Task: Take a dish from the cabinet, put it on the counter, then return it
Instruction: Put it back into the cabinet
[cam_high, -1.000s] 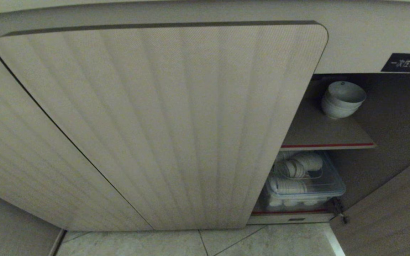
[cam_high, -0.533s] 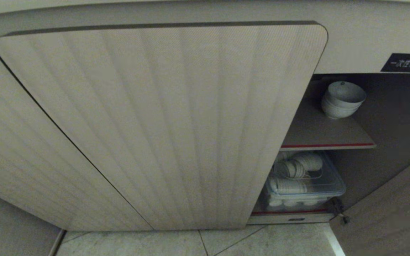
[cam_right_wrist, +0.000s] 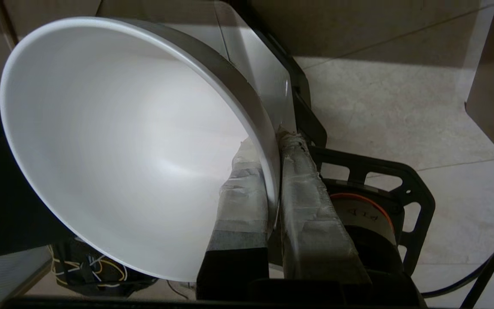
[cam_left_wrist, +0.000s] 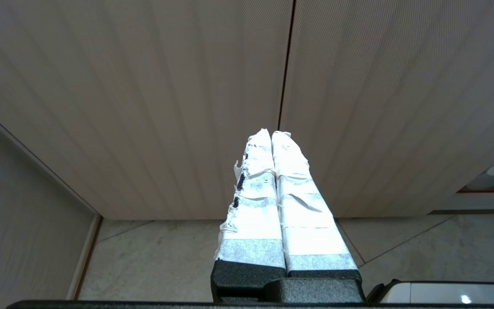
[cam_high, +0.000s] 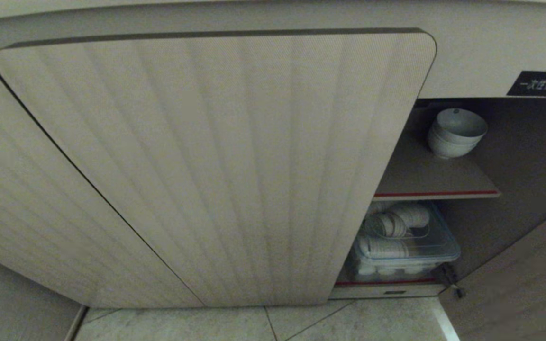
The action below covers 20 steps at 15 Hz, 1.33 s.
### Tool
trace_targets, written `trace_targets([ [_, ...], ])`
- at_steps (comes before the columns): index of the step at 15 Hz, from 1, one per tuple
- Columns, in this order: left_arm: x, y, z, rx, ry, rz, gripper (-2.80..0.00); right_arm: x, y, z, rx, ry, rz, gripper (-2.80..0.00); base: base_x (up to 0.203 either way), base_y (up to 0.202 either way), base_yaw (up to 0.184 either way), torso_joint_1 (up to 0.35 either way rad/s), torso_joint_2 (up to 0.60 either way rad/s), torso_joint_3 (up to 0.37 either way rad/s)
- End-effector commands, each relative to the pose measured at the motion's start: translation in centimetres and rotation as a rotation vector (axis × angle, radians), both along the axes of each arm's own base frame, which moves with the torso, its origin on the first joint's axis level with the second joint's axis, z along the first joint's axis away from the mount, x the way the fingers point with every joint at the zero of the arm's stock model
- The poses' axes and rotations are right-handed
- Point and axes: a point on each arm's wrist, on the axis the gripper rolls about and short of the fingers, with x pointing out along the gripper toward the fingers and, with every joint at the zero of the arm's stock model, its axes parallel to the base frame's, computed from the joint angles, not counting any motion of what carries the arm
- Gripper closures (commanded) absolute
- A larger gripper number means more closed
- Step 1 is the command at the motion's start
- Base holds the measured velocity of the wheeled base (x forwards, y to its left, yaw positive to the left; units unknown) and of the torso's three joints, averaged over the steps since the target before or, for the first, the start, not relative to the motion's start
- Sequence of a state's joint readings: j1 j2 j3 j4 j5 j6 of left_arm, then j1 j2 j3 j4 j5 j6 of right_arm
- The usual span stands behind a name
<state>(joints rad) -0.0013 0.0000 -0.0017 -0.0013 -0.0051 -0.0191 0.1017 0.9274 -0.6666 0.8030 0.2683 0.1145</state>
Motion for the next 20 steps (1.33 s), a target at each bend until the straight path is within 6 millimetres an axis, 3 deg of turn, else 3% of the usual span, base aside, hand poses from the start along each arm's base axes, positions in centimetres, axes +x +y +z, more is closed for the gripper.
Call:
trace_targets([
  [1, 0.0, 0.0, 0.0, -0.001, 0.0, 0.0, 0.0, 0.1, 0.0, 0.2, 0.003, -0.002, 0.001, 0.0, 0.0, 0.0, 0.0, 0.0, 0.0, 0.0],
  [10, 0.0, 0.0, 0.0, -0.001, 0.0, 0.0, 0.0, 1.5, 0.1, 0.4, 0.031, -0.035, -0.065, 0.0, 0.0, 0.0, 0.0, 0.0, 0.0, 0.0],
  [20, 0.0, 0.0, 0.0, -0.001, 0.0, 0.001, 0.0, 5.6, 0.5, 0.4, 0.055, 0.016, -0.118, 0.0, 0.0, 0.0, 0.0, 0.0, 0.0, 0.0],
])
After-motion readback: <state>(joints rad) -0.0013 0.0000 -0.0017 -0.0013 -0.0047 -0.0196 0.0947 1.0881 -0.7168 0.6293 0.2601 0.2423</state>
